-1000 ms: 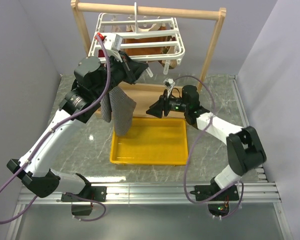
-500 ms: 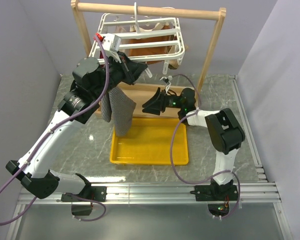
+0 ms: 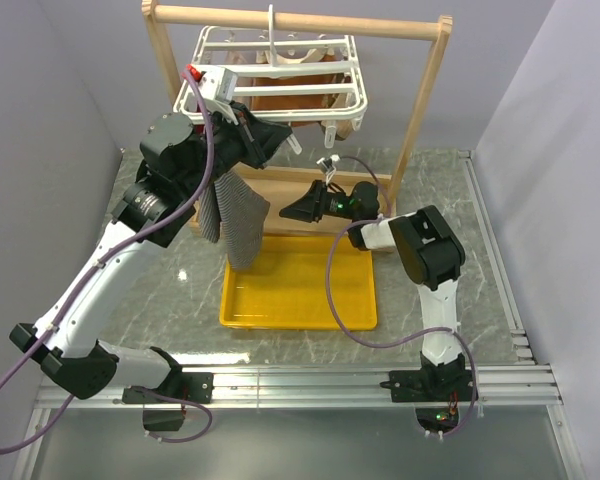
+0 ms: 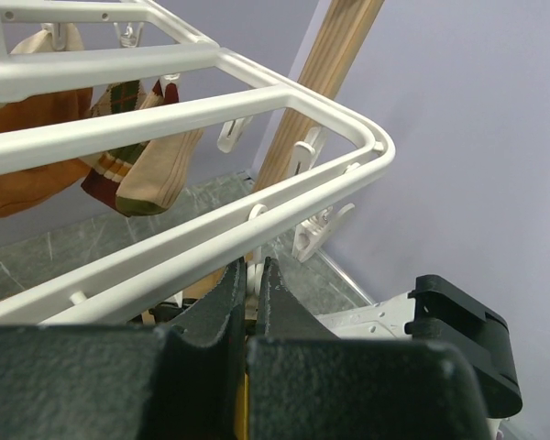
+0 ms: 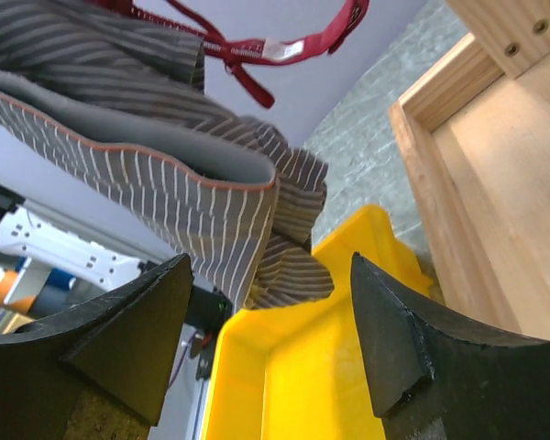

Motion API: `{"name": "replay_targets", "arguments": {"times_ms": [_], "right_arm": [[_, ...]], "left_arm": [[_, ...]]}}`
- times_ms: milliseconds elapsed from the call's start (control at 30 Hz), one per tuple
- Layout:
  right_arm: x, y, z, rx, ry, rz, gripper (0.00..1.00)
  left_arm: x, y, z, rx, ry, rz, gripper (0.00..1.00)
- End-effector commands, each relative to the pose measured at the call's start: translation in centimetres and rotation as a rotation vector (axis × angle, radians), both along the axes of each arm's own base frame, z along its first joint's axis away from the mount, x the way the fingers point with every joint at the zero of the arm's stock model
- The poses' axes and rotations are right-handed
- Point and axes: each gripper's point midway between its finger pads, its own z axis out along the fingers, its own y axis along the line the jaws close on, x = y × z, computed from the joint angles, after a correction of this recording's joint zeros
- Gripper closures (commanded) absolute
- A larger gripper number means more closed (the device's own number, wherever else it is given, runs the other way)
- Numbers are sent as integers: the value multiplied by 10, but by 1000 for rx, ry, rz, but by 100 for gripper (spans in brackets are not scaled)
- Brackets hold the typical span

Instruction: Clip the underwear to the hanger

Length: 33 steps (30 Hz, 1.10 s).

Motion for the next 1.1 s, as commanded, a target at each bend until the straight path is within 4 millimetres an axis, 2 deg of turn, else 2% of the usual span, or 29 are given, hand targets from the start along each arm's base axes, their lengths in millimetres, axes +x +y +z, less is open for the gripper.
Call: {"name": "replay_targets", "arguments": {"times_ms": [0, 133, 200, 267, 300, 400, 567, 733, 867, 1067], "right_arm": [[0, 3, 55, 173, -291, -36, 23], [3, 11, 49, 205, -267, -32, 23], [0, 15, 52, 225, -277, -27, 23], [1, 19, 51, 245, -252, -20, 23], [-5, 23, 53, 267, -261, -3, 23], [-3, 28, 48, 285, -201, 2, 23], [-10, 31, 65, 306, -252, -3, 23], [-16, 30, 70, 303, -268, 6, 25], [-22, 27, 75, 296, -287, 15, 26], [-27, 19, 93, 307, -323, 14, 27]], "left_arm": [[-14, 7, 21, -33, -47, -21, 100], [-15, 10, 21, -39, -46, -16, 100], [-15, 11, 18, -33, -38, -13, 100], [-15, 11, 21, -31, -43, -9, 100], [-15, 12, 23, -34, -47, -11, 100], [-15, 13, 26, -41, -53, -8, 100], [-16, 15, 22, -33, -50, -6, 100], [-15, 16, 24, -36, -55, -11, 100], [-15, 17, 22, -32, -52, -9, 100], [-16, 18, 21, -36, -50, -11, 100]]}}
